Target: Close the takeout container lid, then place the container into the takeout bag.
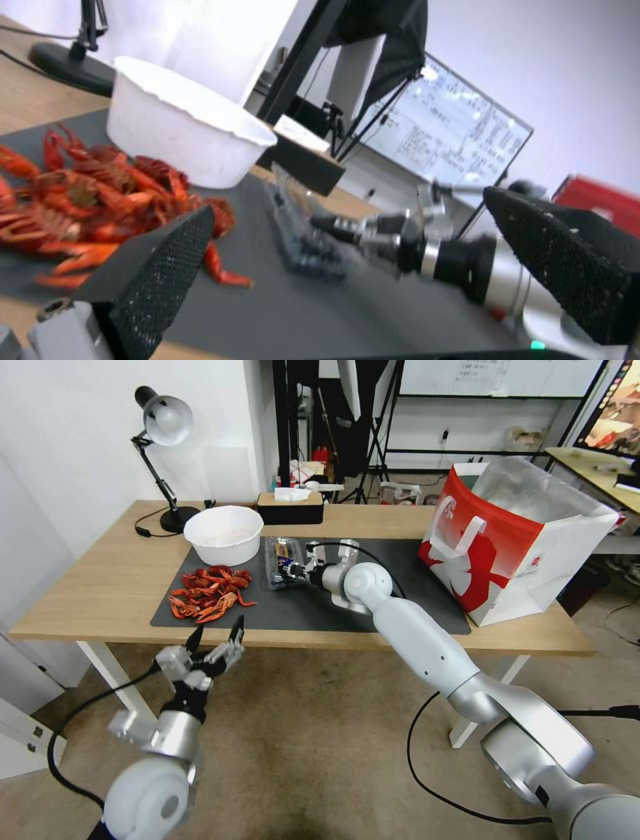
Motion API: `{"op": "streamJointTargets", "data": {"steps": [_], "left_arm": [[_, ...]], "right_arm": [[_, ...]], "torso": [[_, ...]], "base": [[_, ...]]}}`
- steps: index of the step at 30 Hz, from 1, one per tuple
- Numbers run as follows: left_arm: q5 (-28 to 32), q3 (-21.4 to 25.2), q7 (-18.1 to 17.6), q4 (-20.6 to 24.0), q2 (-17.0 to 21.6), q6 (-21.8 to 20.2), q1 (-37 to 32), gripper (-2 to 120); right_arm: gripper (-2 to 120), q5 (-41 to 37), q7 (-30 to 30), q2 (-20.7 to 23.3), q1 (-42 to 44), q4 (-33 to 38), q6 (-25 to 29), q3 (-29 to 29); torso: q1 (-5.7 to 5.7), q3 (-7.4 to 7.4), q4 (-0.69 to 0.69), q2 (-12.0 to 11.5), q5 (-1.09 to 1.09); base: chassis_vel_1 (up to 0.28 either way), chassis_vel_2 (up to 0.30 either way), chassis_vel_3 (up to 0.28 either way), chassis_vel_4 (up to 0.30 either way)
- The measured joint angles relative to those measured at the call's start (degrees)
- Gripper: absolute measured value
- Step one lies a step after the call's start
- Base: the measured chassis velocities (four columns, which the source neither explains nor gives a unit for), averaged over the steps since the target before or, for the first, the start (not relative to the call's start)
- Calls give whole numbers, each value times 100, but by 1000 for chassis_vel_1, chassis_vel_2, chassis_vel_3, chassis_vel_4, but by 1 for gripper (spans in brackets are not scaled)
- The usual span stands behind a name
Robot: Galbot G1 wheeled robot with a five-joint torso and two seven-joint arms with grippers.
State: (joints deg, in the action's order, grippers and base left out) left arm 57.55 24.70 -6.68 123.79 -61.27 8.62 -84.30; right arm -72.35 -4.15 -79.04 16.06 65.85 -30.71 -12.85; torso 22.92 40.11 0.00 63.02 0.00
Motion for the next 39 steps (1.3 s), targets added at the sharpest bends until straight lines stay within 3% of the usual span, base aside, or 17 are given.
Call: {"op": "streamJointTargets", "data": {"steps": [8,19,25,31,33,37,39], "left_arm": [[1118,-30,-208,-192,257,-225,682,100],[2835,-93,-789,-833,684,-1071,2042,100],[3341,-253,-943,-1271,764,-1547,2794,100],[3520,-296,-986,-1442,790,-1757,3011,100],[3716,-372,-1077,-1736,809,-2241,3360,100],[3806,-547,-1159,-2116,792,-2529,3762,100],[3803,-761,-1229,-2523,731,-2590,4148,100]], "right_arm": [[0,52,-48,48,-2,97,-39,-60],[0,67,-47,132,13,168,-61,-100],[0,55,-49,160,-27,179,-83,-141],[0,48,-43,162,-48,179,-87,-165],[0,42,-25,162,-78,180,-93,-203],[0,40,-20,154,-97,174,-102,-226],[0,60,-16,123,-113,150,-104,-254]], "torso": [[0,0,0,0,0],[0,1,0,0,-1],[1,1,-1,0,0],[0,0,-1,0,0],[0,0,1,0,0],[0,0,-1,0,0],[0,0,-1,0,0]], "base": [[0,0,0,0],[0,0,0,0],[0,0,0,0],[0,0,0,0],[0,0,0,0],[0,0,0,0],[0,0,0,0]]}}
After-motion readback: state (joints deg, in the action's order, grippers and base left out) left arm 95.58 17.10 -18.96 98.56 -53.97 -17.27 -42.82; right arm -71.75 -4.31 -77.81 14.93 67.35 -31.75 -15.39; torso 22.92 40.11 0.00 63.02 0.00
